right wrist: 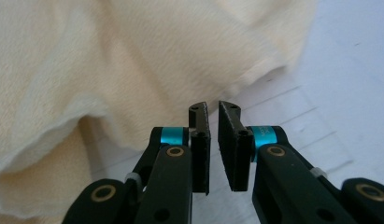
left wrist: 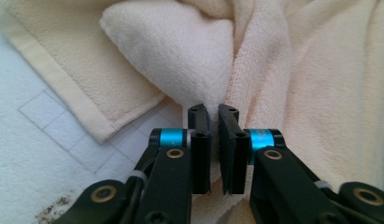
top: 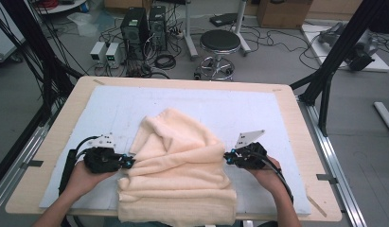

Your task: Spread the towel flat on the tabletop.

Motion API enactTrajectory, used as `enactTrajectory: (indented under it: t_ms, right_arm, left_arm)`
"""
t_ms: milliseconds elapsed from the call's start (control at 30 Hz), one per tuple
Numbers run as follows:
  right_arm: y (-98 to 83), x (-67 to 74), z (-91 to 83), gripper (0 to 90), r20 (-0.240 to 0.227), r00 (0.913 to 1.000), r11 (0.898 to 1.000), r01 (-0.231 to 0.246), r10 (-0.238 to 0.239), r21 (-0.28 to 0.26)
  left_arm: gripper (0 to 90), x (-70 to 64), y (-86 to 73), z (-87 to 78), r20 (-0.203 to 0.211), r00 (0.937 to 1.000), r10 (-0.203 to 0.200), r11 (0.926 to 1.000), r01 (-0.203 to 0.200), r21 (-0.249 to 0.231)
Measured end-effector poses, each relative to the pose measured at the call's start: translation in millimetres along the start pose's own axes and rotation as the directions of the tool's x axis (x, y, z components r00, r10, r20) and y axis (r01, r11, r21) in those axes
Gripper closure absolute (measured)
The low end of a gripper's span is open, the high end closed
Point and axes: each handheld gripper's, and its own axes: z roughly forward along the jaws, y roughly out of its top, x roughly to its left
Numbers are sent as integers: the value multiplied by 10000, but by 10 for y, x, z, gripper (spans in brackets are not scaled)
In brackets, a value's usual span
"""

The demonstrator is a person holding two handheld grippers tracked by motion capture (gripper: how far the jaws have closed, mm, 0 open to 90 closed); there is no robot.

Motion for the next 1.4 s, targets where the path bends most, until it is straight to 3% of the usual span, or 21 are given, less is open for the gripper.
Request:
enactTrajectory:
  t_ms: [133,233,300,400,567,700,767,800,867,933,1100,1300,1400]
  right_arm:
    - [71,-95,-39,748,218,9997,9988,-117,127,-469]
    - [166,-164,-40,695,403,9991,9966,-94,127,-820]
    - [222,-214,-17,669,271,9995,9944,-159,188,-1040]
    - [293,-254,79,629,-83,9999,9941,-115,106,-1081]
    - [281,-295,339,577,-450,9989,9998,-131,125,-131]
    - [248,-285,463,679,-987,9950,9983,-76,133,584]
    - [230,-268,456,756,-1020,9948,9987,-17,68,505]
    - [222,-267,447,803,-1090,9940,9986,-72,130,528]
    - [219,-256,421,832,-1130,9936,9978,11,65,668]
    - [222,-217,389,839,-1079,9941,9964,163,-73,832]
    - [184,-98,255,841,-881,9952,9953,509,-436,827]
    - [62,5,83,840,-1049,9942,9946,347,-244,973]
    - [82,10,23,768,-1075,9938,9975,349,-282,612]
  left_arm:
    - [718,69,126,0,-104,9999,-3,9992,-1,-402]
    - [690,163,277,71,-521,9986,39,9962,-84,-864]
    - [673,216,359,154,-880,9961,89,9945,-179,-1028]
    - [643,304,446,341,-737,9972,-132,9946,55,-1039]
    - [537,405,506,675,-1359,9907,-56,9999,43,-97]
    - [588,453,475,840,-1302,9914,110,9986,-40,536]
    - [660,461,464,827,-1179,9930,-30,9989,85,470]
    - [772,451,466,813,-1224,9925,15,9986,49,524]
    - [839,413,470,766,-1275,9916,217,9977,-133,664]
    - [853,356,459,692,-1353,9901,362,9978,-282,602]
    - [859,232,346,487,-1257,9917,276,9989,-227,399]
    - [860,84,127,301,-840,9964,103,9997,-82,251]
    - [853,52,84,232,-766,9971,-34,10000,40,71]
